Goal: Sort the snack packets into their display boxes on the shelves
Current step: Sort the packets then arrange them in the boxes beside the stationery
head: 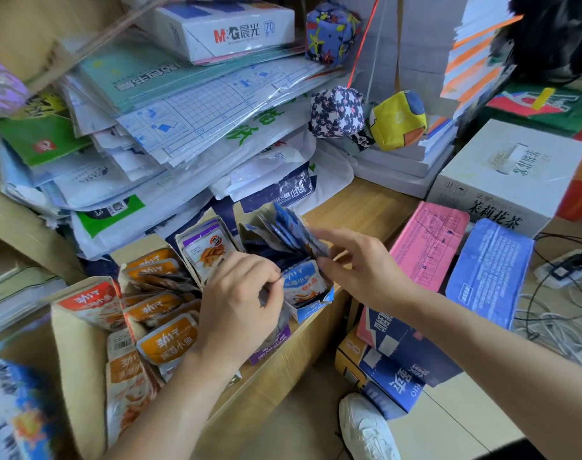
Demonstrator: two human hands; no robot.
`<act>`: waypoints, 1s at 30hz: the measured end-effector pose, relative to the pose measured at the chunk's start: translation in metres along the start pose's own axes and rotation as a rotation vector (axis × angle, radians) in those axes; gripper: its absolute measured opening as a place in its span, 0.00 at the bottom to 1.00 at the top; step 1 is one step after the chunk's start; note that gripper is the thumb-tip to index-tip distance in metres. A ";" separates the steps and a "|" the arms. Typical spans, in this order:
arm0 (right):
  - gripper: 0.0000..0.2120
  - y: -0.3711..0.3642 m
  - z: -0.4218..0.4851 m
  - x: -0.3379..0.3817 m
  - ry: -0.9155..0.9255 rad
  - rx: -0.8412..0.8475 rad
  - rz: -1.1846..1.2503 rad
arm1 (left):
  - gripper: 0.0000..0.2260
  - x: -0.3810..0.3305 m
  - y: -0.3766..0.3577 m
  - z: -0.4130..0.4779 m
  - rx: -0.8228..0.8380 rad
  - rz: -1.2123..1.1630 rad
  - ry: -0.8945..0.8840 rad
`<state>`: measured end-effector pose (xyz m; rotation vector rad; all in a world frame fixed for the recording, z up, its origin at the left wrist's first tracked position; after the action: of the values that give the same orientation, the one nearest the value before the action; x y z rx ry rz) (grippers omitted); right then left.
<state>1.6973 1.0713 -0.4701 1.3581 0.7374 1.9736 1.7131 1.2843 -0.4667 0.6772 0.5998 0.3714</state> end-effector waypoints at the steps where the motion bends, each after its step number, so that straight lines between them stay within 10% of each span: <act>1: 0.24 -0.001 -0.001 0.001 0.033 0.046 -0.011 | 0.06 -0.002 0.001 0.000 0.002 0.008 -0.009; 13: 0.12 0.010 -0.007 -0.010 -0.118 0.029 -0.071 | 0.16 -0.005 -0.001 -0.003 0.148 0.086 0.082; 30: 0.33 0.010 -0.007 0.003 -0.063 0.186 -0.074 | 0.12 -0.006 -0.018 0.007 0.093 -0.031 0.099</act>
<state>1.6886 1.0662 -0.4635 1.4716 0.9474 1.8336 1.7155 1.2649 -0.4723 0.7406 0.7246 0.3517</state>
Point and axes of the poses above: each hand's wrist, its own z-axis towards the middle knuckle, its own y-axis out of the back of the hand, x = y × z, the point moved 2 cm from there along z, towards the middle knuckle, and after that the axes turned 13 degrees about -z, right-handed, at the moved point
